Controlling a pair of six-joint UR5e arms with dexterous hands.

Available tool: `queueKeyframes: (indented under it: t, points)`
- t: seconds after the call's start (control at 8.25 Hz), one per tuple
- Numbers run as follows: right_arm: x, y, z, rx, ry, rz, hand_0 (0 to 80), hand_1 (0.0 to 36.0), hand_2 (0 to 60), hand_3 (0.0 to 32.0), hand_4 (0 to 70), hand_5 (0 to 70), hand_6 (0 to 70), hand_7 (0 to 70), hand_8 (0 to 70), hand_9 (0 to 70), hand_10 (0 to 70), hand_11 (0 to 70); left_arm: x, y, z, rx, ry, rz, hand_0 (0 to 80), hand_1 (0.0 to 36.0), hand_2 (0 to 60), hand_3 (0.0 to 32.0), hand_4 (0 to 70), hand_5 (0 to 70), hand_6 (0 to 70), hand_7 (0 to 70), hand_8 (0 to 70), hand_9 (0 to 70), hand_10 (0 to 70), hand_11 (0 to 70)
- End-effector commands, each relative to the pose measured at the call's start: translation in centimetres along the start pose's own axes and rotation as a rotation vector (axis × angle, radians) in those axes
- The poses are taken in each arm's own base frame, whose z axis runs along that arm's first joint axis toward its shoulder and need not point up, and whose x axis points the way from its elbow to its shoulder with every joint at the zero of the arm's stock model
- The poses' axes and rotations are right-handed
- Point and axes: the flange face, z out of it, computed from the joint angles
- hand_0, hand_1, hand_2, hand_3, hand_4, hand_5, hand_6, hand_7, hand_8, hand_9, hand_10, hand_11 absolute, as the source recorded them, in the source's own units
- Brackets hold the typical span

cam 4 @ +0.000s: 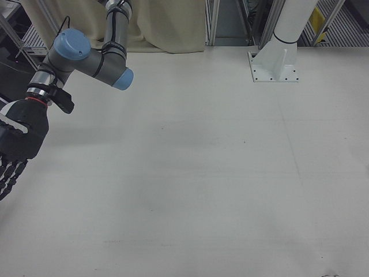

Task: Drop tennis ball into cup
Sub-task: 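Bring the left hand holding the tennis ball in over the white mug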

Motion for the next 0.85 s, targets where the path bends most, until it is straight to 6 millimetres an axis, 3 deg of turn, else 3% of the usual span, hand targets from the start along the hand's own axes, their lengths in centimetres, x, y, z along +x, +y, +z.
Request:
queueKeyframes:
  t: [0.0, 0.24, 0.36, 0.48, 0.61, 0.73]
  points:
    - [0.0, 0.0, 0.0, 0.0, 0.0, 0.0, 0.0, 0.0, 0.0, 0.0, 0.0, 0.0, 0.0, 0.0, 0.0, 0.0, 0.0, 0.0, -8.2, 7.6, 1.9, -0.157, -0.185, -0.012, 52.1, 17.3, 33.8, 0.0, 49.2, 19.1, 70.0, 70.0, 55.6, 70.0, 27.1, 39.9]
    - [0.0, -0.1, 0.0, 0.002, 0.0, 0.0, 0.0, 0.0, 0.0, 0.0, 0.0, 0.0, 0.0, 0.0, 0.0, 0.0, 0.0, 0.0, -17.6, 11.2, 2.2, -0.222, -0.337, -0.033, 47.7, 13.6, 38.2, 0.0, 46.5, 17.0, 69.2, 70.0, 55.7, 70.0, 26.9, 39.2]
    - [0.0, -0.1, 0.0, 0.003, 0.0, 0.0, 0.0, 0.0, 0.0, 0.0, 0.0, 0.0, 0.0, 0.0, 0.0, 0.0, 0.0, 0.0, -20.8, 12.6, 1.9, -0.251, -0.387, -0.043, 46.4, 13.1, 39.1, 0.0, 45.7, 14.4, 59.7, 70.0, 54.2, 70.0, 26.9, 38.9]
    - [0.0, -0.1, 0.0, 0.002, 0.0, 0.0, 0.0, 0.0, 0.0, 0.0, 0.0, 0.0, 0.0, 0.0, 0.0, 0.0, 0.0, 0.0, -22.7, 13.9, 1.4, -0.275, -0.417, -0.047, 45.8, 12.5, 40.7, 0.0, 45.3, 14.1, 62.8, 70.0, 54.9, 70.0, 26.2, 38.0]
    - [0.0, -0.1, 0.0, 0.002, 0.0, 0.0, 0.0, 0.0, 0.0, 0.0, 0.0, 0.0, 0.0, 0.0, 0.0, 0.0, 0.0, 0.0, -23.8, 13.9, 1.1, -0.276, -0.434, -0.047, 44.8, 11.5, 42.7, 0.0, 44.4, 15.3, 70.0, 70.0, 56.1, 70.0, 25.8, 37.3]
    - [0.0, -0.1, 0.0, 0.002, 0.0, 0.0, 0.0, 0.0, 0.0, 0.0, 0.0, 0.0, 0.0, 0.0, 0.0, 0.0, 0.0, 0.0, -23.7, 13.6, 1.0, -0.273, -0.432, -0.036, 43.7, 11.1, 40.7, 0.0, 43.1, 13.6, 55.4, 70.0, 53.1, 70.0, 25.7, 37.1]
